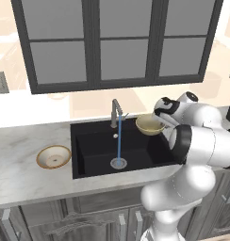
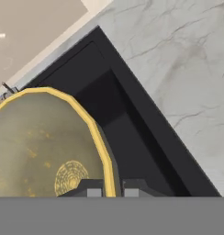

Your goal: Rinse each bowl for a few seconds and place them down in the sink or on the counter.

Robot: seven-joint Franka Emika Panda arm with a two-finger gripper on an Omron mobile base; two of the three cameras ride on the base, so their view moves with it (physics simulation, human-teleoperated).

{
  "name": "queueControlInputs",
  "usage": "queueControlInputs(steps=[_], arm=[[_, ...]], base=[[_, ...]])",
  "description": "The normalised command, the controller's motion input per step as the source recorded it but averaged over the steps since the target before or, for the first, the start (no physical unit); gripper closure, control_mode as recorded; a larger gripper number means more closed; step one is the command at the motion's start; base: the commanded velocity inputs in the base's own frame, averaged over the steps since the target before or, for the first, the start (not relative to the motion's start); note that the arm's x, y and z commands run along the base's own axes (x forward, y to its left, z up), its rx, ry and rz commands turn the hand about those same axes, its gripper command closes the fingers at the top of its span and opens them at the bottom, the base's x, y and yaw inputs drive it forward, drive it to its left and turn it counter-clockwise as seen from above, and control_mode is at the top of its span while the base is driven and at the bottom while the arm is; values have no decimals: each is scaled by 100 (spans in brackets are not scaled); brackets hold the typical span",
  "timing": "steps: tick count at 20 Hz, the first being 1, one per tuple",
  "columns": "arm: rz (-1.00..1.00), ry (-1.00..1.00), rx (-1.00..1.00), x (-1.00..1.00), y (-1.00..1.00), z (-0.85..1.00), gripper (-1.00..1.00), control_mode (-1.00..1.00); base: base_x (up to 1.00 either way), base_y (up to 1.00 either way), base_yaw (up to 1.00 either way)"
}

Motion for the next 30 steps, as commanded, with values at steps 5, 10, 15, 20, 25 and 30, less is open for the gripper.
queueControlInputs(steps=[5, 10, 15, 20, 25, 30], arm=[[-5, 2, 0, -35, -37, 6, 100, -100], [-6, 5, 0, -34, -27, 11, 100, -100], [-9, 8, 0, -32, -29, 15, 100, -100], [-9, 9, 0, -25, -32, 11, 100, -100], [-7, 5, 0, -20, -30, 1, 100, -100], [-7, 5, 0, -16, -32, 0, 100, -100]], base=[[0, 0, 0], [0, 0, 0], [0, 0, 0], [0, 0, 0], [0, 0, 0], [0, 0, 0]])
